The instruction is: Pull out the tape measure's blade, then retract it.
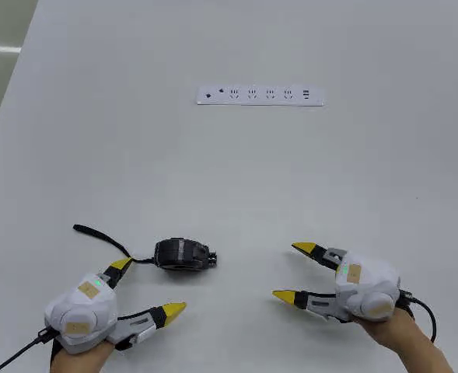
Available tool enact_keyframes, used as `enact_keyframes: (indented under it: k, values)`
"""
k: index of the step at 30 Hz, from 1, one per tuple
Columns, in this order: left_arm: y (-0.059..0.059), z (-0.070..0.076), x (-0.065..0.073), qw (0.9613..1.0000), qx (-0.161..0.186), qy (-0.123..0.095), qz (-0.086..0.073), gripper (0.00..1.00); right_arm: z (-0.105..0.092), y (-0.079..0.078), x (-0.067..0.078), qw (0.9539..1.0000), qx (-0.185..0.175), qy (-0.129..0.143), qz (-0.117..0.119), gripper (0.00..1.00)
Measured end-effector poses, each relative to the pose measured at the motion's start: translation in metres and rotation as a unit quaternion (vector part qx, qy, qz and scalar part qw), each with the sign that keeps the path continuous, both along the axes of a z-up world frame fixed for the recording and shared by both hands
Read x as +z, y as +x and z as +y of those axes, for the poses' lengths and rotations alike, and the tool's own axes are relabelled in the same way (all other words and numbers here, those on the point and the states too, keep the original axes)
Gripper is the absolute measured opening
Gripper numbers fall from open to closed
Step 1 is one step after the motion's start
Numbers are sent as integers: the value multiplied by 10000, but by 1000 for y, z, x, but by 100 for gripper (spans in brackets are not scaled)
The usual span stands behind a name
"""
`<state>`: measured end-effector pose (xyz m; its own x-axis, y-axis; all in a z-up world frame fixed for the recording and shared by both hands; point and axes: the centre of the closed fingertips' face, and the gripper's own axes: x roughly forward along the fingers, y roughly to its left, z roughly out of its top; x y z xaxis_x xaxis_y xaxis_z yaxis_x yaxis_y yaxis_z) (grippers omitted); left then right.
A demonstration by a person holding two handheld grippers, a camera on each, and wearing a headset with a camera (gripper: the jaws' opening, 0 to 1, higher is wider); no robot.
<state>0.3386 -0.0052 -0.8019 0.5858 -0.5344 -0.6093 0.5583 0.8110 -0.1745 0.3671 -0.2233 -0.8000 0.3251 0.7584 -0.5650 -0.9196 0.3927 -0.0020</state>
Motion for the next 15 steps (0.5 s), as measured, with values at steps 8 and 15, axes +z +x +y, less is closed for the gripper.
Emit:
enact_keyframes:
  k: [8,15]
  values:
    - [-15,6,5,9989,-441,44,-150,85,-19,-12,5,9997,-196,108,-44,65]
    - [-22,24,7,9987,-467,-29,-189,92,-36,-21,9,9984,-523,209,-53,72]
